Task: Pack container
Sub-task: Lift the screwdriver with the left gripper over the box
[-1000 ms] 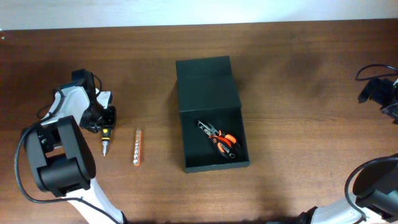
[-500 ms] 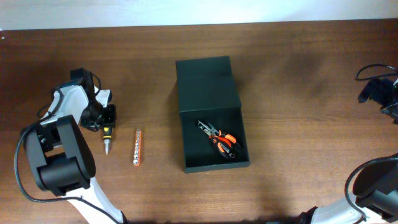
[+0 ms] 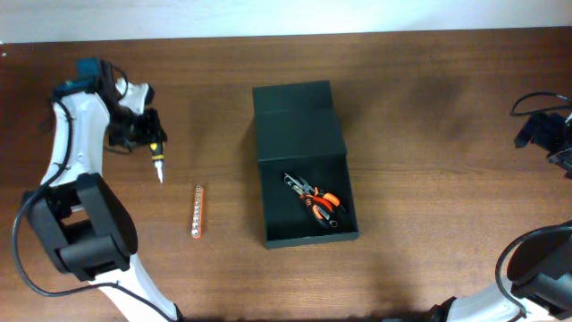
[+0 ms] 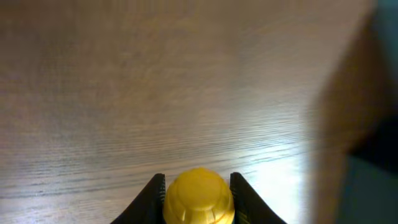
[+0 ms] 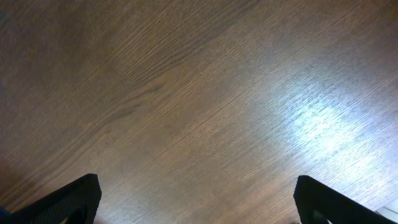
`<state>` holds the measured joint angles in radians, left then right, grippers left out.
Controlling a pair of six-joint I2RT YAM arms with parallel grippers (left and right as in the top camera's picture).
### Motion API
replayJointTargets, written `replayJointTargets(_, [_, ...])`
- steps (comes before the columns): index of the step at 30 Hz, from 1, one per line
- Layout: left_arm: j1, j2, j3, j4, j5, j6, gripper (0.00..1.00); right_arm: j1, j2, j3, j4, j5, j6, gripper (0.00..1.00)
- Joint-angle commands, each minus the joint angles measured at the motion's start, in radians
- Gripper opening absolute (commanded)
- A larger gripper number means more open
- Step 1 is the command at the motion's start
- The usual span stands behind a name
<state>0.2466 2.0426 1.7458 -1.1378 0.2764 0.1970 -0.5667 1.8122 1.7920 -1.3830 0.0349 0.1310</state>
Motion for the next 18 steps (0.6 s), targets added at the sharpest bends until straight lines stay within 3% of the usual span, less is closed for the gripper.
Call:
replayJointTargets(1, [-0.033, -0.017, 0.125, -0.056, 0.114, 0.009, 0.07, 0.004, -0.004, -0.005, 0.001, -0.001, 0.009, 0.99])
replayJointTargets(11, [-0.273, -0.119, 0.230, -0.105, 0.252, 0.014, 0.07, 0.004, -0.004, -0.005, 0.001, -0.001, 0.009, 0.99])
replayJointTargets(18, [-0.577, -0.126, 0.230, -0.104, 0.254, 0.013, 0.07, 0.004, -0.004, -0.005, 0.001, -0.001, 0.009, 0.99])
